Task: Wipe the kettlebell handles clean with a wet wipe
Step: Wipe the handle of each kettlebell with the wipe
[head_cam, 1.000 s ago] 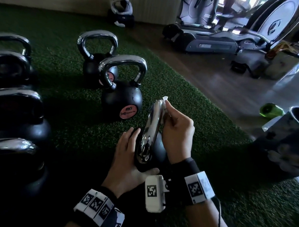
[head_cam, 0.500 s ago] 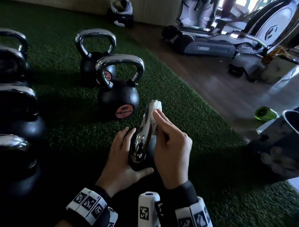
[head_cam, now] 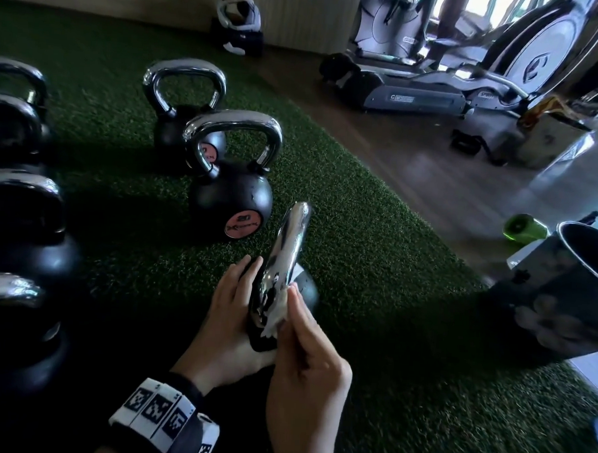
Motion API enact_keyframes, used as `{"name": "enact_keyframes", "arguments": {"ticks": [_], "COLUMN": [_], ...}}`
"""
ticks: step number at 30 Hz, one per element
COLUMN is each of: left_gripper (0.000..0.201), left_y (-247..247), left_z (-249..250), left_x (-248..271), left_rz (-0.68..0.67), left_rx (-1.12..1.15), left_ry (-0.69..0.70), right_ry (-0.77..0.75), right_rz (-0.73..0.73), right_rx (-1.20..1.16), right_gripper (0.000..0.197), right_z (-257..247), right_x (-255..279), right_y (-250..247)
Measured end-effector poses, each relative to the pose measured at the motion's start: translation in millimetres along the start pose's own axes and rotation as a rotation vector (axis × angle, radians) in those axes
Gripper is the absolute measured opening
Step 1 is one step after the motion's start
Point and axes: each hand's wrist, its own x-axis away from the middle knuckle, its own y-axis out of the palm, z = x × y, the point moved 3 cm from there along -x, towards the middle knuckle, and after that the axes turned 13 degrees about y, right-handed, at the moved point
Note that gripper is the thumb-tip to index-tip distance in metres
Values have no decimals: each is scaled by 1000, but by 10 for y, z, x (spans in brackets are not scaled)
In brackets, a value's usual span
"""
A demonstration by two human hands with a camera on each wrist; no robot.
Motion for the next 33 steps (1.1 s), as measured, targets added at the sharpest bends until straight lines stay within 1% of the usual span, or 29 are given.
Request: {"name": "enact_keyframes", "arguments": {"ticks": [3, 4, 6, 7, 8, 9, 10, 11, 12, 14, 15, 16, 18, 20, 22, 23, 24, 26, 27, 28, 29, 30, 33], "left_gripper": [95, 95, 98, 105, 116, 128, 139, 144, 142, 124, 119, 119, 122, 117, 109, 106, 103, 107, 110, 111, 113, 116, 123], "left_y": [27, 55, 52, 31, 10, -8, -16, -35, -54, -61, -54, -53, -54, -57, -54, -54, -52, -37, -31, -26, -26, -28, -51], "left_z": [-86, -144, -208, -223, -246, -246, -245, -230, -202, -168, -144, -123, -95, -93, -115, -124, -114, -142, -160, -186, -192, -196, -117], "left_x": [18, 23, 40, 43, 31, 36, 33, 41, 43, 30, 30, 35, 57, 56, 40, 39, 50, 86, 88, 75, 52, 37, 34], "left_rz": [-28, -45, -52, -51, -53, -65, -82, -89, -98, -95, -101, -100, -94, -95, -91, -90, -88, -77, -74, -75, -80, -81, -49], "left_rx": [-78, -69, -7, 21, 67, 13, -43, -95, -110, -131, -135, -115, -70, -49, -54, -44, -24, -4, -3, 1, -6, -20, -10], "left_ry": [36, 50, 27, 13, -6, 15, 29, 41, 54, 118, 130, 127, 118, 119, 107, 84, 70, 73, 70, 57, 53, 65, 100], "right_ry": [37, 13, -75, -96, -87, -43, 29, 88, 105, 42, 15, 23, 76, 161, 260, 258, 213, 77, 61, 98, 172, 268, 624], "right_rz": [25, 18, -15, -34, -49, -72, -131, -223, -342, -536, -590, -628, -684, -716, -715, -712, -701, -697, -702, -708, -711, -704, -652], "right_rx": [21, 57, 179, 228, 262, 277, 270, 286, 334, 498, 550, 569, 523, 376, 251, 256, 322, 513, 538, 484, 384, 255, -167], "right_gripper": [42, 41, 38, 36, 35, 37, 37, 35, 31, 24, 22, 21, 26, 36, 33, 30, 26, 18, 18, 21, 26, 28, 25], "right_z": [210, 239, 215, 200, 198, 196, 194, 195, 175, 96, 67, 53, 38, 47, 50, 49, 48, 43, 39, 32, 25, 16, -53], "right_x": [77, 77, 3, -93, -217, -371, -525, -673, -783, -889, -912, -933, -931, -904, -902, -911, -932, -947, -945, -943, -931, -912, -867], "right_y": [0, -11, -71, -112, -160, -197, -212, -201, -158, -56, -31, -32, -74, -101, -108, -103, -88, -67, -71, -79, -92, -109, -110]}}
